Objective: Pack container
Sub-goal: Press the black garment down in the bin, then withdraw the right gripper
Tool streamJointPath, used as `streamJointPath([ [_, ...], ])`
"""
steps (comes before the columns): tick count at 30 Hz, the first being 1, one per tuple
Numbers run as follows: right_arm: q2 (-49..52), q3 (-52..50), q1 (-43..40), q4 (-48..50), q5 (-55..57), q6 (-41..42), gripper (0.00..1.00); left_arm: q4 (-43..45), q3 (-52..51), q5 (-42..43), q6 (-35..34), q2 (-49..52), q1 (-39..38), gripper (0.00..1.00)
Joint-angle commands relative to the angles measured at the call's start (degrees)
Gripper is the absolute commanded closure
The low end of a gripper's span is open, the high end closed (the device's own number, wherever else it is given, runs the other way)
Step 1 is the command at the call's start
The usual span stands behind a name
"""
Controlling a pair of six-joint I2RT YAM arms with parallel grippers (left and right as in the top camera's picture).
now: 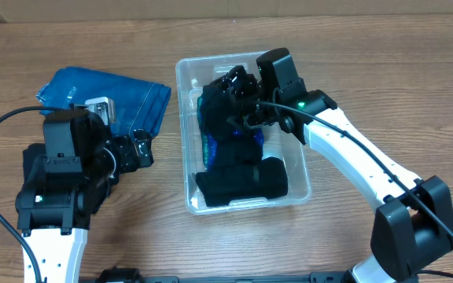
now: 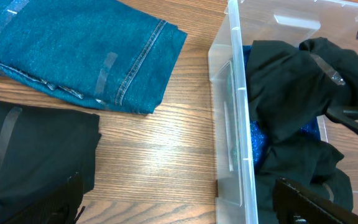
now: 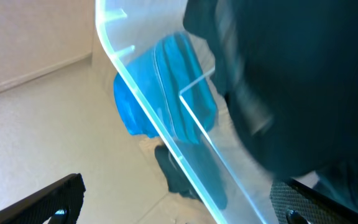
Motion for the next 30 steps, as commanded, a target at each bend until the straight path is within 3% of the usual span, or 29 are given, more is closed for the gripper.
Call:
streamJointPath([
  [1, -1.44, 1.07, 0.15, -1.05, -0.61, 3.45, 0.00, 0.11, 1.18, -0.42, 0.96, 0.20, 0.24, 0.00],
  [5, -1.44, 1.07, 0.17, -4.39, 5.14, 3.72, 0.00, 0.13, 1.18, -0.44, 0.96, 0.20, 0.24, 0.00],
  [6, -1.44, 1.07, 0.17, -3.93, 7.93, 0.26, 0.00, 0.15, 1.18, -0.44, 0.96, 0.20, 0.24, 0.00],
  [10, -1.90, 1.27, 0.17, 3.10, 14.03, -29.73, 0.01, 0.13, 1.18, -0.59, 0.96, 0.33, 0.24, 0.00],
  [11, -2.19, 1.27, 0.17, 3.67, 16.22, -36.17, 0.07, 0.13, 1.18, -0.59, 0.96, 0.50, 0.24, 0.00],
  [12, -2.49, 1.27, 0.17, 3.85, 18.47, -42.16, 0.22, 0.11, 1.18, -0.57, 0.96, 0.61, 0.24, 0.00],
  [14, -2.62, 1.27, 0.17, 3.23, 20.90, -60.78, 0.74, 0.11, 1.18, -0.57, 0.96, 1.20, 0.24, 0.00],
  [15, -2.43, 1.22, 0.17, 2.19, 22.86, -65.57, 0.86, 0.11, 1.18, -0.57, 0.96, 1.38, 0.24, 0.00],
  [16, -2.10, 1.22, 0.17, 1.16, 23.61, -68.61, 0.89, 0.11, 1.18, -0.52, 0.96, 1.55, 0.24, 0.00],
  [18, -0.48, 1.20, 0.17, -2.12, 23.85, -71.87, 0.89, 0.11, 1.18, -0.39, 0.94, 1.57, 0.24, 0.00],
  [24, 10.56, -0.04, 0.13, -12.31, 23.80, -71.41, 0.89, 0.09, 1.18, -0.39, 0.94, 1.57, 0.24, 0.00],
  [30, 12.90, 1.60, -0.15, -13.55, 24.46, -71.49, 0.87, 0.04, 1.18, -0.42, 0.94, 1.57, 0.24, 0.00],
])
